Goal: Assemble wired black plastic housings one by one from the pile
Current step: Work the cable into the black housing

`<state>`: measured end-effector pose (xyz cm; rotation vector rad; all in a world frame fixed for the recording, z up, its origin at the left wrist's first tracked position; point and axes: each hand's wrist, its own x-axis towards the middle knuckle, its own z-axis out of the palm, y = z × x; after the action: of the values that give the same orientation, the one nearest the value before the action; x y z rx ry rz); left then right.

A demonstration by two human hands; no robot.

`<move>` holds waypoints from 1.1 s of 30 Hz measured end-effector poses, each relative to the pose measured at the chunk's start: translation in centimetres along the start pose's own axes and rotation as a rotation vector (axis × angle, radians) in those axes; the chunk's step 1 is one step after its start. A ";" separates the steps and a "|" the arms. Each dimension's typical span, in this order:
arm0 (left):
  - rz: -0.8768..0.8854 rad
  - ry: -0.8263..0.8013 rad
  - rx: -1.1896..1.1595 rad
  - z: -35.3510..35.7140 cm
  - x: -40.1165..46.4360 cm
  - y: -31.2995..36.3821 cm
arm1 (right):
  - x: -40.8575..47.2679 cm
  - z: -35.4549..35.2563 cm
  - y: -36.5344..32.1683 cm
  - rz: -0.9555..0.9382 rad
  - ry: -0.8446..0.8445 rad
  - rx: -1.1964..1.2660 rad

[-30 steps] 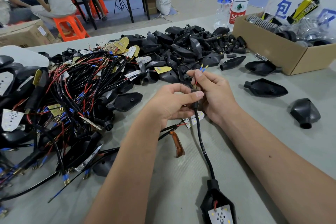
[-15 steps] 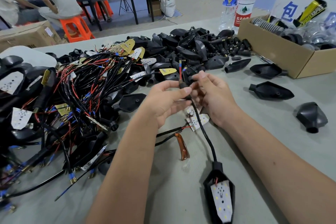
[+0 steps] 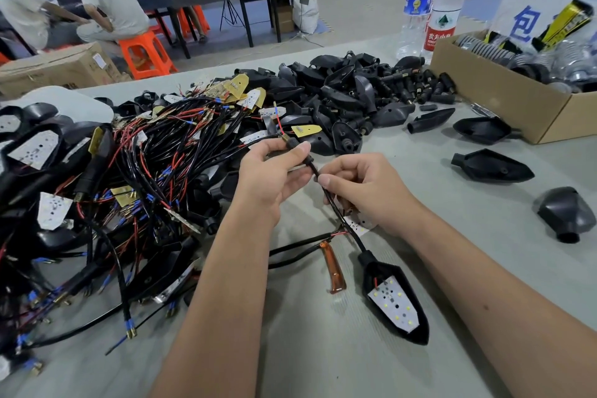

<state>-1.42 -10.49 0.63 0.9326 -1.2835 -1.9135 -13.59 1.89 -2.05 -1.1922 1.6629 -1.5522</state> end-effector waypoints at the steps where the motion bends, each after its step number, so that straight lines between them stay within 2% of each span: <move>1: 0.001 -0.003 0.013 0.0 0.0 0.0 | 0.0 0.0 0.1 -0.001 0.008 -0.009; 7: 0.008 -0.059 0.184 0.4 -0.5 -0.4 | 0.1 -0.3 0.5 -0.036 0.067 -0.001; 11: -0.024 -0.055 0.154 0.8 -0.5 -0.2 | 0.4 -0.3 0.7 -0.023 0.149 0.133; 15: -0.014 0.016 0.070 0.5 -0.3 0.0 | 0.2 0.0 0.6 -0.037 0.053 0.075; 21: -0.039 -0.085 0.044 0.8 -0.8 -0.1 | 0.1 0.1 0.2 -0.049 0.028 0.023; 27: 0.044 0.026 0.071 0.4 -0.7 0.3 | -0.1 0.0 0.2 -0.064 -0.080 -0.001; 33: 0.233 0.211 -0.152 -1.3 -0.2 1.9 | -0.3 -0.3 0.0 -0.078 -0.218 0.004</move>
<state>-0.03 -11.55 2.07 0.8425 -1.0577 -1.6596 -13.73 2.31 -2.00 -1.3851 1.4870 -1.4134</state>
